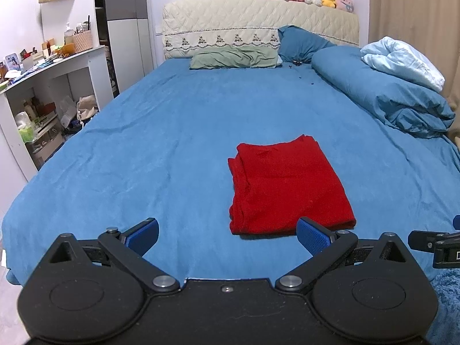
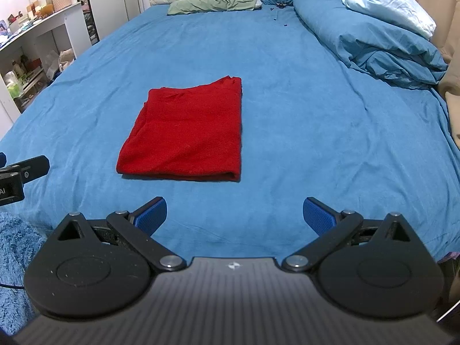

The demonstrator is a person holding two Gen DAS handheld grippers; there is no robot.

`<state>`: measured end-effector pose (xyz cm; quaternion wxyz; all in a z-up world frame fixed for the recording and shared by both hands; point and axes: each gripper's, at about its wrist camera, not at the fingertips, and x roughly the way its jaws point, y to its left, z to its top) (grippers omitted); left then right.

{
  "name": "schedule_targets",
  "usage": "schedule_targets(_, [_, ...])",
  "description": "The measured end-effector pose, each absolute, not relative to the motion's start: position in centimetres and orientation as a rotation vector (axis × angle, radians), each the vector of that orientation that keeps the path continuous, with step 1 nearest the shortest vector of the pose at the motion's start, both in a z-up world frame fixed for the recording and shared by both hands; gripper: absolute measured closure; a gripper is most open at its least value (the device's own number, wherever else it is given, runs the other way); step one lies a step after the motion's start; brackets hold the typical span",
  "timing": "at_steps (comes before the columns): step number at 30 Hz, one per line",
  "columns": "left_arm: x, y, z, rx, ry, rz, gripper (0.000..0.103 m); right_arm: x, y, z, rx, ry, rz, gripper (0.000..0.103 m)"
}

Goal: Fold small clothes

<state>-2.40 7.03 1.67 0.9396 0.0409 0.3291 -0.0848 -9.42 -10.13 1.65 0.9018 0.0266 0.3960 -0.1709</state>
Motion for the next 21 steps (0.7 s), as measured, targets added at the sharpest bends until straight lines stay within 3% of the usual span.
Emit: schedule_targets(21, [-2.51, 6.93, 1.89, 0.078, 0.664, -0.171, 0.000, -9.52, -9.72, 1.66, 0.054, 0.818, -0.356, 0.000])
